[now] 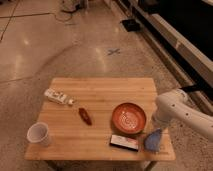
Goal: Place the white sponge in the ceramic bowl
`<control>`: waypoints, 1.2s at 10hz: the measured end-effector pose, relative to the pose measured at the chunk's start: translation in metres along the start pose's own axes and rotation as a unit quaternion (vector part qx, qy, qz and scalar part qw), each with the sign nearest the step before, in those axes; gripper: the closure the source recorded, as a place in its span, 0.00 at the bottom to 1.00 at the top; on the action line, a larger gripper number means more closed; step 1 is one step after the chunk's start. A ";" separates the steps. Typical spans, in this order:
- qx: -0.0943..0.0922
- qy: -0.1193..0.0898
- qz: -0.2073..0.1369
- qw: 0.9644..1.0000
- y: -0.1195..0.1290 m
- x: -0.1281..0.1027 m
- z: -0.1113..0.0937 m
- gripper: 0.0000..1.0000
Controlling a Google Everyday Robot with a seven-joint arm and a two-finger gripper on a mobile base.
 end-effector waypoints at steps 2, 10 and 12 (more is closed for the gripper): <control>-0.001 0.029 -0.033 0.999 -0.008 0.021 -0.028 1.00; 0.083 0.177 -0.225 0.955 -0.130 0.100 -0.118 0.69; 0.102 0.201 -0.249 0.942 -0.130 0.112 -0.097 0.45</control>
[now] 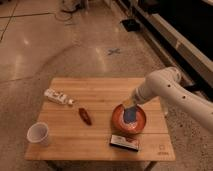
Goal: Place the white sponge in the ceramic bowl
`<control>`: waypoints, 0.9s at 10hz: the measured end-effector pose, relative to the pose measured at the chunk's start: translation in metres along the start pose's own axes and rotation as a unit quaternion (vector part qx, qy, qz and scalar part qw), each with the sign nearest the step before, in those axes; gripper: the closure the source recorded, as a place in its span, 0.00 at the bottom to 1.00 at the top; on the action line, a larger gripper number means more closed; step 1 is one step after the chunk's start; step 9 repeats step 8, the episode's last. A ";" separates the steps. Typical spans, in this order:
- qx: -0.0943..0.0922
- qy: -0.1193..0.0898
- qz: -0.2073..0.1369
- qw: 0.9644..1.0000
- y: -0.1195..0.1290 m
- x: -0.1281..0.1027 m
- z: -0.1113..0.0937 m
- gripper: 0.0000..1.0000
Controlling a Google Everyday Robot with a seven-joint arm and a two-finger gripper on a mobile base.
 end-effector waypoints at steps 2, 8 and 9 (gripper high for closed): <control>0.004 -0.002 -0.005 1.000 0.012 -0.014 0.016 0.33; 0.004 -0.002 -0.006 1.000 0.012 -0.013 0.016 0.33; 0.004 -0.002 -0.006 1.000 0.012 -0.013 0.016 0.33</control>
